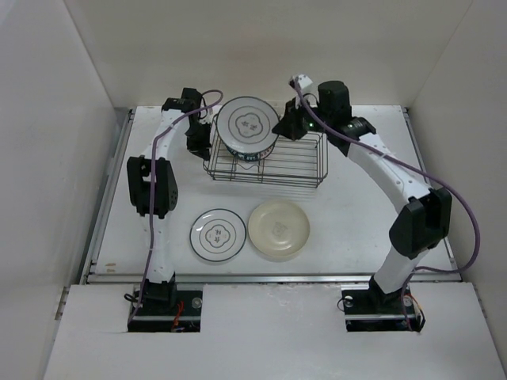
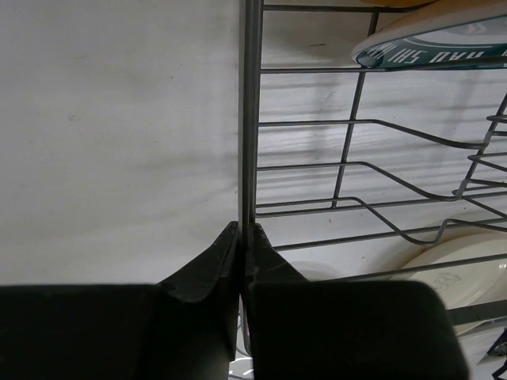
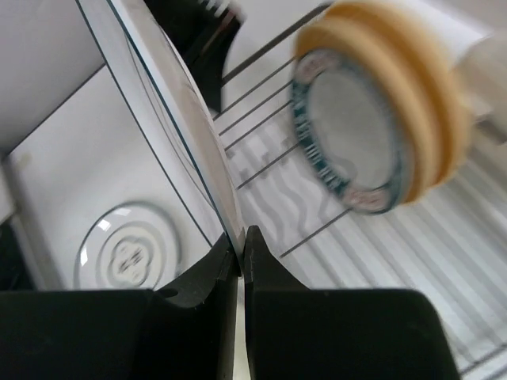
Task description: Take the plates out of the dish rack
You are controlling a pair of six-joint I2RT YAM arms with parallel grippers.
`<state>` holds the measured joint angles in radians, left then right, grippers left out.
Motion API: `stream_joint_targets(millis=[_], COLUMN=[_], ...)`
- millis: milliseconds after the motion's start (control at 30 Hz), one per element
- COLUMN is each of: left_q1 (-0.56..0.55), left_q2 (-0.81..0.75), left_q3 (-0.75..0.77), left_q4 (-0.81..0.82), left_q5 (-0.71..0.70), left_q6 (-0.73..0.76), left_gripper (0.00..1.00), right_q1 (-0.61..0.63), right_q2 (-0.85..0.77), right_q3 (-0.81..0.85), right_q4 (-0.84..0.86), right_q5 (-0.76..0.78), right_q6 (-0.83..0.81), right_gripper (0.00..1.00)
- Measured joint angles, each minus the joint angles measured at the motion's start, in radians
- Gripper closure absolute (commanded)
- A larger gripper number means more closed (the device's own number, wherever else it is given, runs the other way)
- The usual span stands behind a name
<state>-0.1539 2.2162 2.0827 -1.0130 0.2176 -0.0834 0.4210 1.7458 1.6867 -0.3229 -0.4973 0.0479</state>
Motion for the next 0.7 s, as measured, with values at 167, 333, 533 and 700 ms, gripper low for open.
stream_joint_targets(millis=[167,333,533,700], left_q1=[0.006,0.019,0.027,0.027], left_q2=[-0.005,-0.027,-0.041,-0.045], left_q3=[-0.010,-0.051,-0.076,-0.082], left_q4=[0.008,0.034,0.045,0.045], left_q5=[0.028,0.068,0.089,0.088], left_q6=[-0.001,-0.008,-0.013,-0.013], left_gripper=[1.00,1.00,1.00,1.00], right_q1=[0.087,0.216,0.321,0.344], right_q2=[0.005,0.150,0.291,0.325], right_q3=[-0.140,-0.163,-0.122,-0.061], right_q4=[-0.066,-0.206,-0.293,-0.294], right_q5=[-0.121,-0.163,-0.149,-0.108], right_q6=[-0.029,-0.088,-0.098,-0.077], right_gripper=[1.00,1.00,0.91,0.43])
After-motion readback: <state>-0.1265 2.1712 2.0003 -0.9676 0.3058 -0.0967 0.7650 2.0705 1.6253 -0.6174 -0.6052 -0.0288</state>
